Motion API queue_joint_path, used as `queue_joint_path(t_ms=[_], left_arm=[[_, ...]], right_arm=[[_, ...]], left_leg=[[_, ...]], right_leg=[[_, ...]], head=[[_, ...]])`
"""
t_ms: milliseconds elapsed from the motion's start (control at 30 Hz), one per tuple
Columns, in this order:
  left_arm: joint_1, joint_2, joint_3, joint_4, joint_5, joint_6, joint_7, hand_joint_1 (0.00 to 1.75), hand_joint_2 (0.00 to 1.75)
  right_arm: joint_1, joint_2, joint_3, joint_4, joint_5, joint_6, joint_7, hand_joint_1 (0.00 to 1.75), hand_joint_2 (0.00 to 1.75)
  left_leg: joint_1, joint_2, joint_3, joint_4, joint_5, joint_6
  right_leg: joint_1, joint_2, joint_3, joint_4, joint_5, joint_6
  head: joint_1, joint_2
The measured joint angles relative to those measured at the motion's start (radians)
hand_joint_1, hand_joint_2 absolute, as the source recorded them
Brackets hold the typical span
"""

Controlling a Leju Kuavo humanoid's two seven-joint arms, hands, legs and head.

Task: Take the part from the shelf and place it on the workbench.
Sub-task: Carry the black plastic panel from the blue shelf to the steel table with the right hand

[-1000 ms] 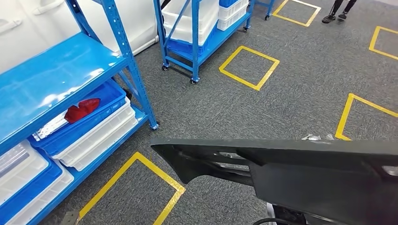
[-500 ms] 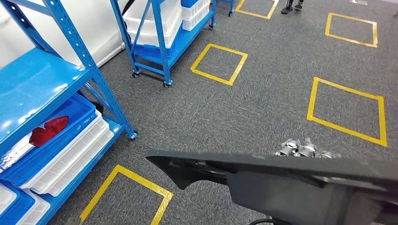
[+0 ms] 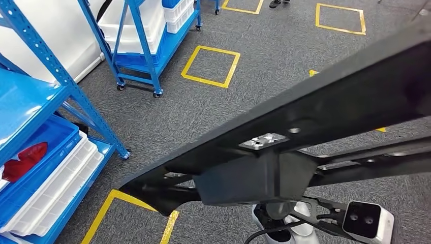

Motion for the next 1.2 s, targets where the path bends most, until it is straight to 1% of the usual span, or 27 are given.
queue_joint_path(t_ms=[67,100,133,167,200,233,267,300,333,367,433,500,567,600,667,700,733,767,800,833,867,900,967,1033,1100,1133,1200], left_arm=[[-0.001,-0.018,0.0,0.004,-0.009,-0.002,0.008,0.0,1.75],[-0.003,-0.027,-0.001,0.006,-0.013,-0.003,0.01,0.0,1.75],[-0.005,-0.035,-0.001,0.008,-0.015,-0.004,0.011,0.0,1.75],[-0.005,-0.041,-0.002,0.01,-0.016,-0.005,0.012,0.0,1.75],[-0.004,-0.044,-0.002,0.011,-0.017,-0.007,0.015,0.0,1.75],[-0.001,-0.046,-0.002,0.013,-0.017,-0.007,0.016,0.0,1.75],[0.002,-0.047,-0.002,0.013,-0.017,-0.007,0.019,0.0,1.75],[0.005,-0.048,-0.002,0.014,-0.015,-0.007,0.022,0.0,1.75],[0.007,-0.048,-0.002,0.015,-0.013,-0.008,0.024,0.0,1.75],[0.007,-0.049,-0.002,0.015,-0.009,-0.009,0.028,0.0,1.75],[0.004,-0.05,-0.001,0.017,-0.002,-0.012,0.036,0.0,1.75],[0.003,-0.051,0.0,0.019,0.002,-0.018,0.041,0.0,1.75],[0.003,-0.053,0.001,0.019,0.003,-0.024,0.042,0.0,1.75],[0.002,-0.054,0.001,0.019,0.003,-0.025,0.044,0.0,1.75],[0.0,-0.056,0.002,0.019,-0.003,-0.023,0.051,0.0,1.75],[0.0,-0.056,0.002,0.019,-0.006,-0.02,0.056,0.0,1.75],[0.002,-0.056,0.002,0.019,-0.008,-0.016,0.062,0.0,1.75],[0.004,-0.055,0.002,0.019,-0.009,-0.012,0.068,0.0,1.75],[0.004,-0.054,0.002,0.019,-0.009,-0.009,0.072,0.0,1.75],[0.004,-0.052,0.002,0.019,-0.009,-0.006,0.074,0.0,1.75],[0.004,-0.052,0.003,0.019,-0.009,-0.005,0.075,0.0,1.75],[0.003,-0.051,0.003,0.019,-0.009,-0.005,0.076,0.0,1.75],[0.002,-0.051,0.003,0.019,-0.009,-0.005,0.076,0.0,1.75],[0.002,-0.05,0.003,0.019,-0.009,-0.006,0.074,0.0,1.75],[0.0,-0.049,0.003,0.019,-0.009,-0.007,0.072,0.0,1.75],[-0.002,-0.048,0.004,0.019,-0.008,-0.007,0.07,0.0,1.75],[-0.003,-0.047,0.005,0.019,-0.006,-0.007,0.067,0.0,1.75]], right_arm=[[-0.029,-0.007,0.037,0.043,0.0,-0.013,0.007,1.75,1.75],[-0.038,-0.011,0.055,0.064,0.004,-0.019,0.003,1.75,1.75],[-0.046,-0.015,0.07,0.084,0.009,-0.023,-0.004,1.75,1.75],[-0.052,-0.017,0.082,0.1,0.014,-0.025,-0.011,1.75,1.75],[-0.057,-0.02,0.093,0.116,0.017,-0.028,-0.016,1.75,1.75],[-0.061,-0.022,0.101,0.13,0.02,-0.029,-0.02,1.75,1.75],[-0.063,-0.025,0.107,0.143,0.021,-0.029,-0.021,1.75,1.75],[-0.063,-0.029,0.112,0.157,0.023,-0.029,-0.022,1.75,1.75],[-0.064,-0.033,0.116,0.17,0.025,-0.029,-0.023,1.75,1.75],[-0.065,-0.038,0.12,0.183,0.025,-0.029,-0.023,1.75,1.75],[-0.07,-0.043,0.127,0.2,0.027,-0.027,-0.022,1.75,1.75],[-0.079,-0.046,0.132,0.211,0.027,-0.029,-0.022,1.75,1.75],[-0.085,-0.049,0.135,0.22,0.027,-0.032,-0.021,1.75,1.75],[-0.085,-0.051,0.135,0.223,0.026,-0.036,-0.021,1.75,1.75],[-0.09,-0.057,0.136,0.23,0.022,-0.047,-0.021,1.75,1.75],[-0.093,-0.059,0.136,0.233,0.019,-0.053,-0.021,1.75,1.75],[-0.095,-0.062,0.136,0.235,0.015,-0.058,-0.021,1.75,1.75],[-0.096,-0.066,0.136,0.239,0.013,-0.062,-0.022,1.75,1.75],[-0.095,-0.071,0.136,0.243,0.01,-0.065,-0.023,1.75,1.75],[-0.093,-0.076,0.136,0.246,0.009,-0.066,-0.024,1.75,1.75],[-0.092,-0.08,0.136,0.249,0.008,-0.067,-0.025,1.75,1.75],[-0.092,-0.084,0.136,0.251,0.008,-0.068,-0.026,1.75,1.75],[-0.093,-0.088,0.136,0.252,0.007,-0.068,-0.027,1.75,1.75],[-0.094,-0.089,0.136,0.252,0.006,-0.067,-0.027,1.75,1.75],[-0.095,-0.09,0.136,0.251,0.005,-0.067,-0.027,1.75,1.75],[-0.096,-0.09,0.136,0.251,0.005,-0.067,-0.027,1.75,1.75],[-0.1,-0.089,0.138,0.25,0.003,-0.066,-0.028,1.75,1.75]], left_leg=[[0.0,0.018,0.004,-0.003,-0.001,-0.01],[0.002,0.012,0.005,0.0,-0.007,-0.015],[0.003,-0.005,-0.001,0.016,-0.019,-0.02],[0.006,-0.03,-0.016,0.051,-0.042,-0.024],[0.009,-0.059,-0.04,0.105,-0.072,-0.027],[0.01,-0.076,-0.072,0.17,-0.102,-0.029],[0.01,-0.084,-0.102,0.23,-0.123,-0.032],[0.011,-0.088,-0.121,0.265,-0.127,-0.034],[0.012,-0.089,-0.125,0.264,-0.111,-0.036],[0.014,-0.092,-0.111,0.226,-0.078,-0.036],[0.021,-0.125,-0.054,0.093,-0.01,-0.036],[0.023,-0.155,-0.02,0.017,0.009,-0.032],[0.021,-0.15,-0.017,0.011,0.007,-0.022],[0.021,-0.14,-0.016,0.007,0.01,-0.015],[0.022,-0.119,-0.014,0.0,0.015,-0.001],[0.021,-0.107,-0.014,-0.002,0.016,0.004],[0.019,-0.095,-0.014,-0.002,0.015,0.007],[0.017,-0.082,-0.014,-0.002,0.013,0.009],[0.015,-0.069,-0.014,-0.001,0.012,0.01],[0.015,-0.056,-0.014,-0.001,0.01,0.009],[0.015,-0.043,-0.012,0.0,0.008,0.008],[0.015,-0.032,-0.009,0.001,0.005,0.006],[0.011,-0.012,-0.003,0.002,-0.002,-0.002],[0.006,0.006,0.002,0.003,-0.008,-0.012],[0.006,0.023,0.007,0.002,-0.012,-0.023],[0.008,0.013,0.007,0.008,-0.02,-0.028],[0.013,-0.035,-0.017,0.067,-0.06,-0.036]], right_leg=[[0.002,0.021,-0.002,-0.005,0.006,-0.009],[0.0,0.032,0.0,-0.011,0.01,-0.014],[-0.003,0.042,0.002,-0.018,0.015,-0.019],[-0.007,0.052,0.005,-0.023,0.019,-0.024],[-0.007,0.063,0.005,-0.025,0.021,-0.027],[-0.007,0.075,0.005,-0.025,0.022,-0.03],[-0.006,0.089,0.004,-0.024,0.023,-0.031],[-0.006,0.103,0.004,-0.023,0.023,-0.031],[-0.006,0.118,0.005,-0.021,0.022,-0.031],[-0.007,0.133,0.005,-0.018,0.021,-0.029],[-0.008,0.159,0.002,-0.009,0.017,-0.022],[-0.009,0.181,-0.006,-0.001,0.016,-0.011],[-0.012,0.199,-0.014,-0.001,0.02,0.001],[-0.013,0.193,-0.016,0.001,0.018,0.007],[-0.011,0.144,-0.037,0.042,-0.009,0.016],[-0.011,0.111,-0.061,0.092,-0.038,0.018],[-0.011,0.091,-0.093,0.157,-0.07,0.021],[-0.014,0.083,-0.128,0.225,-0.097,0.022],[-0.016,0.081,-0.152,0.272,-0.108,0.024],[-0.018,0.079,-0.159,0.284,-0.102,0.024],[-0.019,0.074,-0.144,0.254,-0.078,0.024],[-0.019,0.063,-0.11,0.189,-0.042,0.023],[-0.011,0.017,-0.041,0.055,0.003,0.015],[-0.003,-0.002,-0.019,0.007,0.008,0.004],[-0.001,0.024,-0.022,0.004,0.01,-0.007],[-0.003,0.035,-0.02,0.001,0.012,-0.012],[-0.008,0.057,-0.016,-0.005,0.015,-0.023]], head=[[0.0,0.0],[0.0,0.0],[0.0,0.0],[0.0,0.0],[0.0,0.0],[0.0,0.0],[0.0,0.0],[0.0,0.0],[0.0,0.0],[0.0,0.0],[0.0,0.0],[0.0,0.0],[0.0,0.0],[0.0,0.0],[0.0,0.0],[0.0,0.0],[0.0,0.0],[0.0,0.0],[0.0,0.0],[0.0,0.0],[0.0,0.0],[0.0,0.0],[0.0,0.0],[0.0,0.0],[0.0,0.0],[0.0,0.0],[0.0,0.0]])
